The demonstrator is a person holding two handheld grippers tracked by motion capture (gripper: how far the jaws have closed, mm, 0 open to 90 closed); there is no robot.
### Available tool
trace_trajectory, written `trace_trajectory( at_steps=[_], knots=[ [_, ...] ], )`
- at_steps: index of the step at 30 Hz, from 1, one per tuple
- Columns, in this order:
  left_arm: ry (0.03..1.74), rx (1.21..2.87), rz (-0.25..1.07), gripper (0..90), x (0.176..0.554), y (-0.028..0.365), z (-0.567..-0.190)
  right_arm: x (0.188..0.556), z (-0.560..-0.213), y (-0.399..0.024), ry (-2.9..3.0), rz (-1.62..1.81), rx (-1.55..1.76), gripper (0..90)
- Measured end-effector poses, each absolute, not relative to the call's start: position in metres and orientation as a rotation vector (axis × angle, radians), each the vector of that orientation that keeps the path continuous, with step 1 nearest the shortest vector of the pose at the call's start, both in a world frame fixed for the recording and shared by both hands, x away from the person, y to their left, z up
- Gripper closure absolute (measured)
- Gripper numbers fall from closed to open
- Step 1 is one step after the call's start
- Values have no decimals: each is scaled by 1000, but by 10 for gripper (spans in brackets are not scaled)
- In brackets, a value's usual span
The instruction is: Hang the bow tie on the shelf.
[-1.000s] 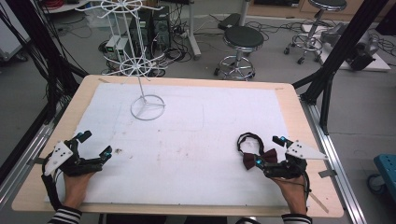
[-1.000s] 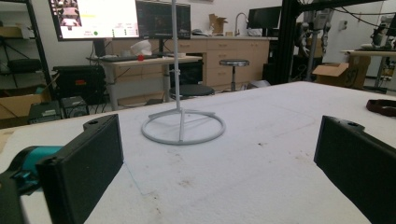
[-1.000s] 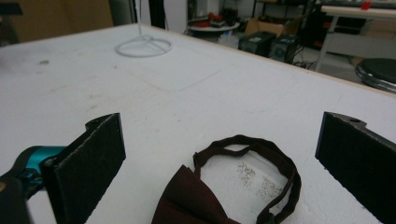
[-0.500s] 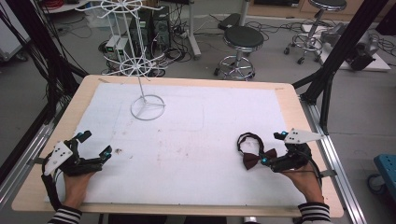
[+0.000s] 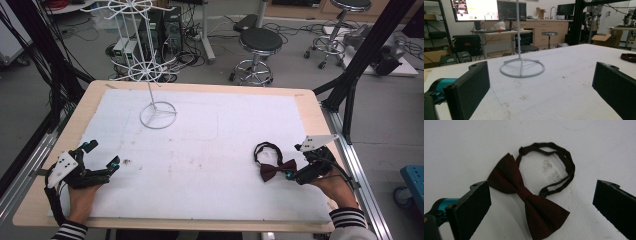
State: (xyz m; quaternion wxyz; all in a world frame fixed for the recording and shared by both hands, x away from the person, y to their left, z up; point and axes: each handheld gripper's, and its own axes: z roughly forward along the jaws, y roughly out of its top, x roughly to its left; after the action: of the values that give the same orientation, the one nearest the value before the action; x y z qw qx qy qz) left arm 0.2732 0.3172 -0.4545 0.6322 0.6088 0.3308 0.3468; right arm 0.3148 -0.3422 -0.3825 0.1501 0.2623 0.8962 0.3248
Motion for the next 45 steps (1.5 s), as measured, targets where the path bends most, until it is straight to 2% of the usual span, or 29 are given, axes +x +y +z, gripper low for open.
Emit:
trace_trajectory(
  at_steps=[18,19,21,31,34,36,39,42,43,45],
  knots=[
    [760,1392,791,17,273,318,-454,333,-397,-342,2740,823,759,58],
    [759,1392,791,17,273,318,-454,334,-398,-342,2736,807,756,65],
    [760,1392,792,17,273,318,-454,335,-398,-343,2762,808,763,176],
    [761,1390,793,17,273,318,-454,338,-406,-342,2810,701,771,223],
    [761,1389,792,17,273,318,-454,340,-408,-340,2824,648,766,295],
    [762,1390,793,17,273,318,-454,340,-408,-340,2822,633,765,304],
    [762,1390,793,17,273,318,-454,340,-410,-339,2832,591,746,397],
    [762,1390,792,17,273,318,-454,340,-410,-338,2838,580,743,433],
    [762,1390,792,17,273,318,-454,340,-410,-337,2863,577,716,568],
    [763,1390,792,17,273,318,-454,339,-409,-335,2871,569,709,667]
  ],
)
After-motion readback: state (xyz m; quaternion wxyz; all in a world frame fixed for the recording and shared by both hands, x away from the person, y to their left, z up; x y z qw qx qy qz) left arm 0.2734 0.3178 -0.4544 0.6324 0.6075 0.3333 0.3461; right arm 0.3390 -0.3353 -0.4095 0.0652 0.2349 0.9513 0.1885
